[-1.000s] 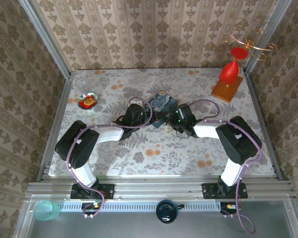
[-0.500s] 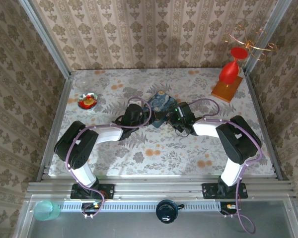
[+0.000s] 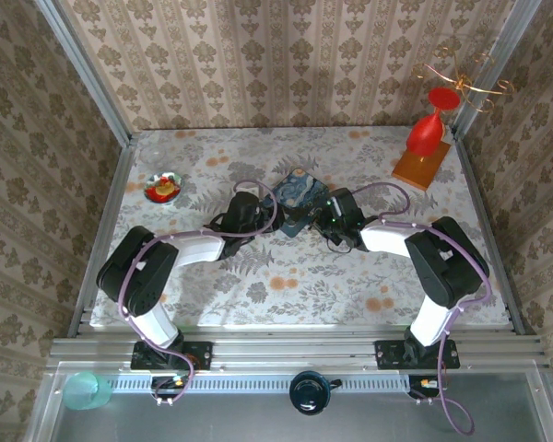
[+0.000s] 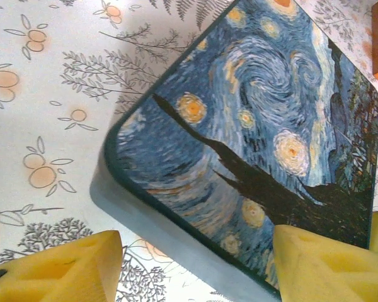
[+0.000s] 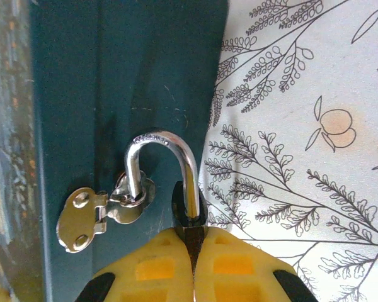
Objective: Unlock a padlock with a key
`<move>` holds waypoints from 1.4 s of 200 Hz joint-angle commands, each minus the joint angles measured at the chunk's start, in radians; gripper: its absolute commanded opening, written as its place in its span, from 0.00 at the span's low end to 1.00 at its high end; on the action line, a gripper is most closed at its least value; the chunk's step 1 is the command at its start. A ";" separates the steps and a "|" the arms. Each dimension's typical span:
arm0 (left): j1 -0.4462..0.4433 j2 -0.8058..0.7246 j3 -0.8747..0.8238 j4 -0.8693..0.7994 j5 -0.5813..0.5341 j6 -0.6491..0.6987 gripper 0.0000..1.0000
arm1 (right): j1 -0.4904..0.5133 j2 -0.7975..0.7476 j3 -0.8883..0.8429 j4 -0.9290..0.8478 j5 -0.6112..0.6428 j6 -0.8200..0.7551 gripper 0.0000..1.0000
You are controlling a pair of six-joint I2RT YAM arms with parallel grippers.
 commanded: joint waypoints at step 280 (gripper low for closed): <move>0.073 -0.058 0.041 -0.257 0.059 0.090 0.67 | -0.058 -0.054 0.028 -0.168 -0.014 -0.087 0.00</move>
